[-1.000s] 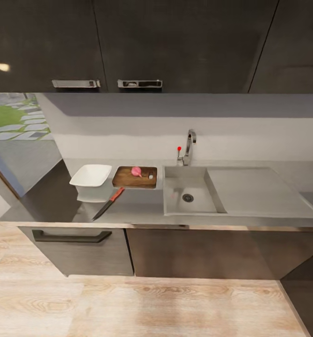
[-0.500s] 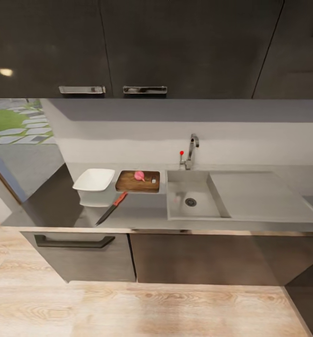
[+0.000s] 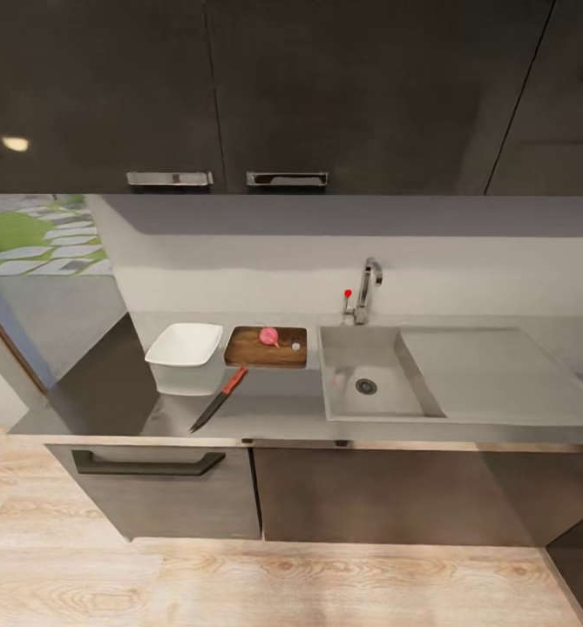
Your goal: In the kitchen, take the Vidalia onion out of the sink, dice it on the chopping board with the paring knife, put the diced onion into the bowl on the countertop, then place both the paring knife and the chopping board into the sink.
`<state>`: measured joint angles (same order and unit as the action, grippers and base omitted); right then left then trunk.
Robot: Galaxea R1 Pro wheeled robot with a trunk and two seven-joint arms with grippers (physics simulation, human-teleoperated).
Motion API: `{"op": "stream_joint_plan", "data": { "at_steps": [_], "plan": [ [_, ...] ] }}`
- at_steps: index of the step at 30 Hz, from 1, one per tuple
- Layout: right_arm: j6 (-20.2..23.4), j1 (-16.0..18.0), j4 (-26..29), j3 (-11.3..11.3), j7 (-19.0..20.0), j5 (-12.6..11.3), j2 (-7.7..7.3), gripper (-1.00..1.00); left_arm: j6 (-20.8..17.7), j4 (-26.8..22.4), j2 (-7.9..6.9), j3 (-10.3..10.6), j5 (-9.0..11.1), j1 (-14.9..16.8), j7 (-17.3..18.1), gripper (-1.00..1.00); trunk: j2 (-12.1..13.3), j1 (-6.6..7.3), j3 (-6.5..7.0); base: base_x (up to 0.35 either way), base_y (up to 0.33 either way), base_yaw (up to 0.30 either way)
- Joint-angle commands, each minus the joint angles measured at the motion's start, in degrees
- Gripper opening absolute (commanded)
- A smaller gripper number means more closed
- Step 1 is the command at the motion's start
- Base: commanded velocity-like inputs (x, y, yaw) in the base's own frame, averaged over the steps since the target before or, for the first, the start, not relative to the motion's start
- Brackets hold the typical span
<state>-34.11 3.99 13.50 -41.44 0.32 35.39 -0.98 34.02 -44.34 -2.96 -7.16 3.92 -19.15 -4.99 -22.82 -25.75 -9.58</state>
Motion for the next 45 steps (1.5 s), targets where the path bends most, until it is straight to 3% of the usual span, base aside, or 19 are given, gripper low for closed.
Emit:
{"op": "stream_joint_plan", "data": {
  "at_steps": [1,17,30,45],
  "plan": [
    [-0.2,0.1,-0.1,-0.5,0.0,0.6,0.01,1.00,0.1,0.1,-0.03,0.1,0.4,0.0,0.0,1.00,-0.1,-0.04,0.00,0.002,0.003,0.000],
    [-0.2,0.1,-0.1,-0.4,0.0,0.6,0.07,1.00,0.1,0.4,-0.03,0.1,0.4,0.0,0.0,1.00,-0.1,-0.04,1.46,-0.007,0.000,0.000],
    [-0.2,0.1,-0.1,-0.4,0.0,0.6,0.10,1.00,0.1,0.7,-0.03,0.1,0.4,0.0,0.0,1.00,-0.1,-0.04,2.66,-0.296,0.000,0.000],
    [-0.2,0.1,-0.1,-0.4,0.0,0.6,0.19,1.00,0.2,0.9,-0.03,0.2,0.3,0.0,0.0,1.00,-0.1,-0.04,4.04,-0.021,0.000,0.000]
  ]
}}
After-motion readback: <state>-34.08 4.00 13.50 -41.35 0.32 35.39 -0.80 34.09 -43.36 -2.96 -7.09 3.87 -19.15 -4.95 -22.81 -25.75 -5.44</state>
